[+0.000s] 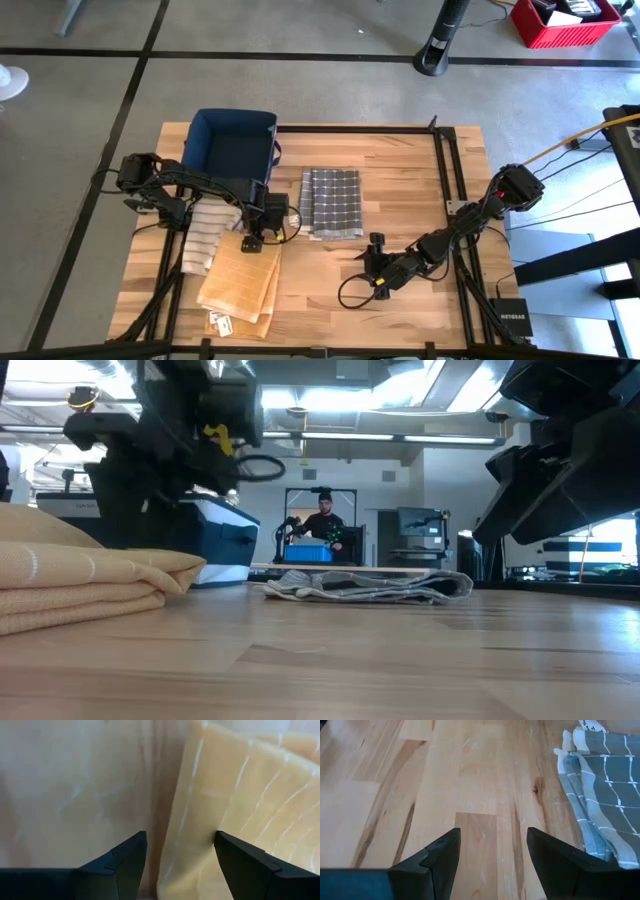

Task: Fold towel
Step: Stack the orange pattern towel on top of the gray pattern towel

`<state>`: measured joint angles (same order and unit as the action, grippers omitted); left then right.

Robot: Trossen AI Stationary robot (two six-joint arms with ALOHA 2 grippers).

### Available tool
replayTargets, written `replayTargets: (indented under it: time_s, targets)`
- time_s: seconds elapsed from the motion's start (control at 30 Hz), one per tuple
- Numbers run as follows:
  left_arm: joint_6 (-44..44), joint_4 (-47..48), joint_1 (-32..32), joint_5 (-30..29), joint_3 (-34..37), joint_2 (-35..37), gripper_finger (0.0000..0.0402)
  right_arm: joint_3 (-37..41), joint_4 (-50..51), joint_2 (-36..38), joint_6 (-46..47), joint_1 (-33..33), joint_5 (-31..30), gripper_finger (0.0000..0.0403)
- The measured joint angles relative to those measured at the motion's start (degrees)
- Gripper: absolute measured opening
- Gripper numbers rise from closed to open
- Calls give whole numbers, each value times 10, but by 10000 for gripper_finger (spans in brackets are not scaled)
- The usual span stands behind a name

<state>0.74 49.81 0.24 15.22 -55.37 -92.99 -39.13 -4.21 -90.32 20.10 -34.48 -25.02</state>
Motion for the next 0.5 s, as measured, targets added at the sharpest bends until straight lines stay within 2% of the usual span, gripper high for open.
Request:
replayTargets:
  time_s: [0.1,0.3,0.4,0.5]
  targets:
    - [8,-12,2,33,8,-8,226,0,-1,0,0,0,0,232]
    - [1,-27,0,58,8,-39,215,0,-4,0,1,0,-10,232]
    - [-14,-27,0,89,8,-47,177,0,-4,0,5,0,-10,232]
    - [-32,-20,0,114,4,-47,122,0,-7,0,5,0,-14,232]
